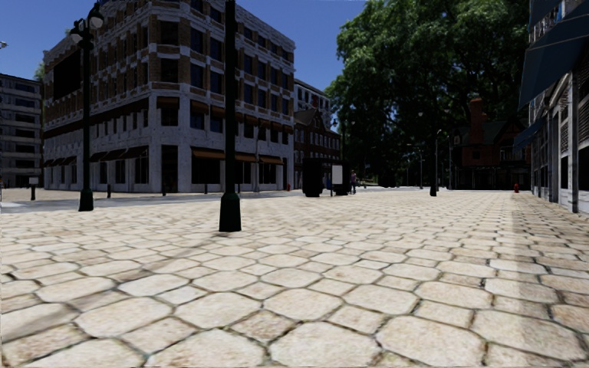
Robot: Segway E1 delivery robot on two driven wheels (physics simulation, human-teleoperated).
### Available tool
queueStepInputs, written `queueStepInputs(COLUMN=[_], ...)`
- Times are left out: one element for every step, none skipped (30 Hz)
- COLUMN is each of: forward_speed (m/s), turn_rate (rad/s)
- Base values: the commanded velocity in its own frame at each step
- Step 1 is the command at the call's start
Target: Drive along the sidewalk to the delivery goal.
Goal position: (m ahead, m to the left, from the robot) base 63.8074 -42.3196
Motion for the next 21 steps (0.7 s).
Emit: queueStepInputs(forward_speed=[2.0, 2.0, 2.0, 2.0, 2.0, 2.0, 2.0, 2.0, 2.0, 2.0, 2.0, 2.0, 2.0, 2.0, 2.0, 2.0, 2.0, 2.0, 2.0, 2.0, 2.0], turn_rate=[-0.39, -0.37, -0.35, -0.35, -0.3, -0.14, 0.0, 0.0, 0.0, 0.0, 0.0, 0.0, 0.0, 0.0, 0.0, 0.0, 0.0, 0.0, -0.18, -0.18, -0.27])
